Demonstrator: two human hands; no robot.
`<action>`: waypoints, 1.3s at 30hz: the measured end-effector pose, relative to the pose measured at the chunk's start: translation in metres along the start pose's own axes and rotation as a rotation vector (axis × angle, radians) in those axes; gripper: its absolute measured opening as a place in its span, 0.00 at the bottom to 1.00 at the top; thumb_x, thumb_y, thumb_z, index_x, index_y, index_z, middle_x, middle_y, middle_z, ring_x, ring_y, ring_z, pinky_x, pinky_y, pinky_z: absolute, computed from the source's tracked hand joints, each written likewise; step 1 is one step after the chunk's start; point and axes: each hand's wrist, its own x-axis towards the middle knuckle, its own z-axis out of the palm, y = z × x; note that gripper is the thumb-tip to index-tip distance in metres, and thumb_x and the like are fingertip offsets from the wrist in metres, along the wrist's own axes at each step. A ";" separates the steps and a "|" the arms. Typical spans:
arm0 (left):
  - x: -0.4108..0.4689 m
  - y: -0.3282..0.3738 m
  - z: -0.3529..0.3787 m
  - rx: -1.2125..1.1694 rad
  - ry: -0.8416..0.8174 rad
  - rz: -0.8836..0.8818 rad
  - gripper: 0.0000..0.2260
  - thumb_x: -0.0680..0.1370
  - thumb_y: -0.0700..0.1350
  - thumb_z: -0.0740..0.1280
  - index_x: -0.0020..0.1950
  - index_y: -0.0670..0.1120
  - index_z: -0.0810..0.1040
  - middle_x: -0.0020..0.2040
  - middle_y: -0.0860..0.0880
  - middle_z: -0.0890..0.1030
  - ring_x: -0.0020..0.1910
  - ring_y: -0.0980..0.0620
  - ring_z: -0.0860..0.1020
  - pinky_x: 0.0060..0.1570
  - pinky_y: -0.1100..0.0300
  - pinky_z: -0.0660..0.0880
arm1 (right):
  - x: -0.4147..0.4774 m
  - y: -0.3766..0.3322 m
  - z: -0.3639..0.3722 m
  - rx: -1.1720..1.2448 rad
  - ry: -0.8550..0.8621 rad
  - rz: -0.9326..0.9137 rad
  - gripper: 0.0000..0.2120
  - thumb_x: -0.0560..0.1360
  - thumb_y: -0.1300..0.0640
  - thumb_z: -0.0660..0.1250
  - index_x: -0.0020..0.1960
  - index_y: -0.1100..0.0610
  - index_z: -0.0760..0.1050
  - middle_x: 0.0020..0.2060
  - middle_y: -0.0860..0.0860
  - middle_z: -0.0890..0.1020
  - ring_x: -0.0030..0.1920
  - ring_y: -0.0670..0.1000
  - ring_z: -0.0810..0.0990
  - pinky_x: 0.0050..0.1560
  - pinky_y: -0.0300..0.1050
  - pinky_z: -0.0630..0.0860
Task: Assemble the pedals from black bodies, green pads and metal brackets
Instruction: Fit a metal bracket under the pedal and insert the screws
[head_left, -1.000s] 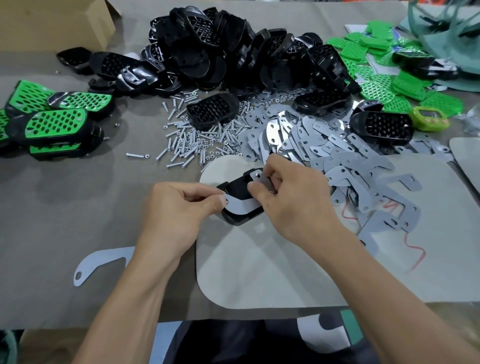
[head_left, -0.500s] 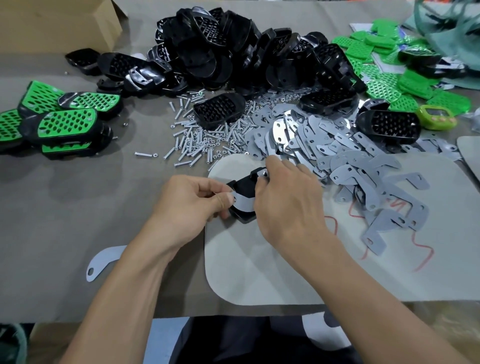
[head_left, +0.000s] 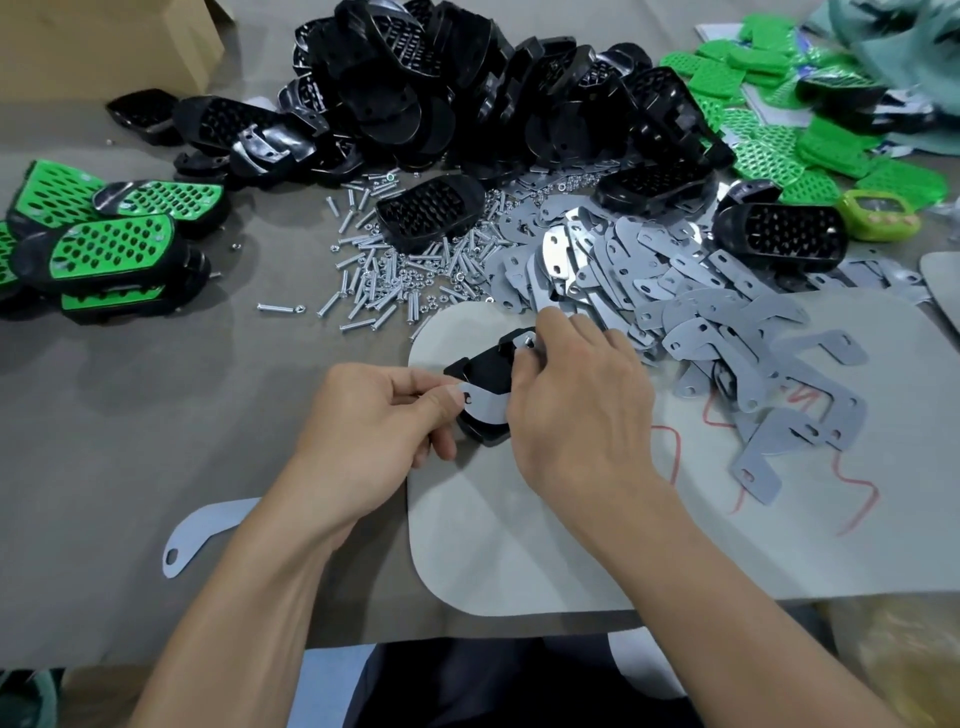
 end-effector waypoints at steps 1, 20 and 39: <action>-0.001 -0.001 0.000 -0.002 0.001 -0.003 0.08 0.80 0.40 0.72 0.42 0.48 0.86 0.28 0.45 0.81 0.24 0.55 0.69 0.27 0.68 0.68 | 0.000 0.000 0.000 0.003 0.005 0.008 0.11 0.79 0.57 0.64 0.42 0.52 0.62 0.40 0.51 0.78 0.40 0.54 0.63 0.41 0.49 0.60; -0.023 -0.014 0.028 -0.047 0.405 0.048 0.07 0.72 0.47 0.72 0.42 0.59 0.87 0.32 0.53 0.85 0.30 0.56 0.82 0.39 0.55 0.81 | -0.001 0.006 0.005 0.112 -0.022 0.014 0.10 0.79 0.55 0.65 0.45 0.49 0.64 0.45 0.51 0.76 0.45 0.56 0.68 0.43 0.49 0.60; -0.001 0.004 0.005 -0.082 0.067 -0.045 0.07 0.75 0.31 0.74 0.41 0.42 0.85 0.29 0.43 0.82 0.24 0.55 0.72 0.25 0.68 0.69 | -0.005 0.007 0.011 0.181 0.117 -0.081 0.14 0.76 0.61 0.68 0.45 0.51 0.62 0.31 0.40 0.61 0.45 0.57 0.71 0.43 0.44 0.66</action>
